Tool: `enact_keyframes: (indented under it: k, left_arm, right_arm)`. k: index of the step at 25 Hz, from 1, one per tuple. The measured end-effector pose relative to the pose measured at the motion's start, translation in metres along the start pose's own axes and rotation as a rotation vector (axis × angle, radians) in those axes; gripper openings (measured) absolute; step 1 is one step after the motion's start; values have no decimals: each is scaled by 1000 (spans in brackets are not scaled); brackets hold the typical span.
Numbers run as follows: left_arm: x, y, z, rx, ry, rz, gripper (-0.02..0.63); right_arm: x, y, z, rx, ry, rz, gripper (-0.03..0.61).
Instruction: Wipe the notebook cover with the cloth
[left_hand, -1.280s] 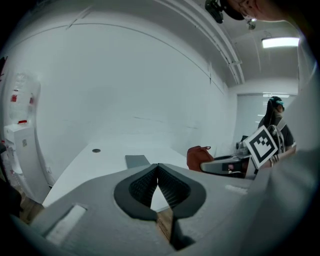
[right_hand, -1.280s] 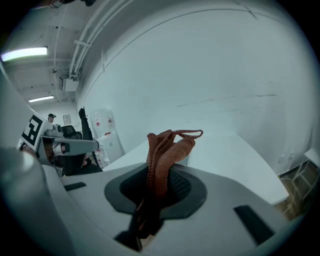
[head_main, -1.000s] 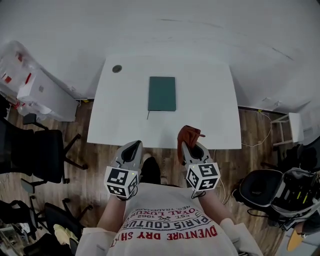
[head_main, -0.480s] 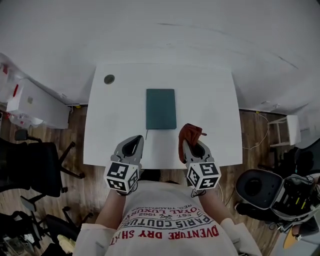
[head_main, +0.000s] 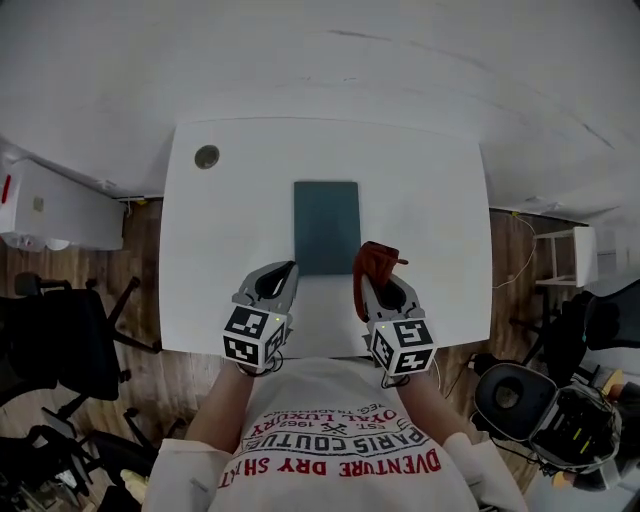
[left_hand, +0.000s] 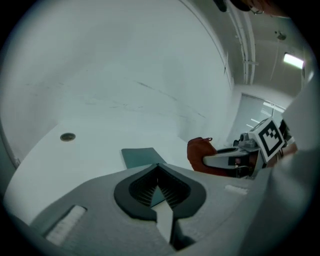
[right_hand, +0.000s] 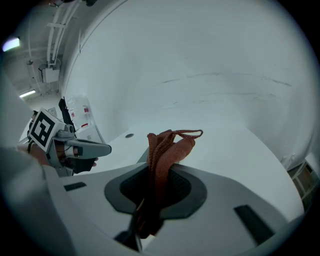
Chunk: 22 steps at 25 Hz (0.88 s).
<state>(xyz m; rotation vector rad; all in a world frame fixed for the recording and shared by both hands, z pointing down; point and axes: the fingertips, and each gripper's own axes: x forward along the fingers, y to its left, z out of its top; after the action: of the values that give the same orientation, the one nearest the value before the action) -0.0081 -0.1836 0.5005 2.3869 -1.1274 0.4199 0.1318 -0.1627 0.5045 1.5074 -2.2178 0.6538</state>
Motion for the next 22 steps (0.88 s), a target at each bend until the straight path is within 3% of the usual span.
enact_keyframes:
  k: [5, 13, 19, 22]
  left_arm:
    - [24, 20, -30, -113, 74, -13, 9]
    - [49, 21, -74, -115, 209, -51, 9]
    - [57, 23, -92, -41, 332, -53, 9]
    - [58, 20, -95, 59, 353, -63, 9]
  right_arm:
    - [33, 4, -6, -2, 52, 18, 77]
    - [67, -6, -13, 9, 95, 6, 77]
    - [80, -5, -15, 19, 105, 4, 77]
    - [86, -7, -15, 23, 112, -4, 77]
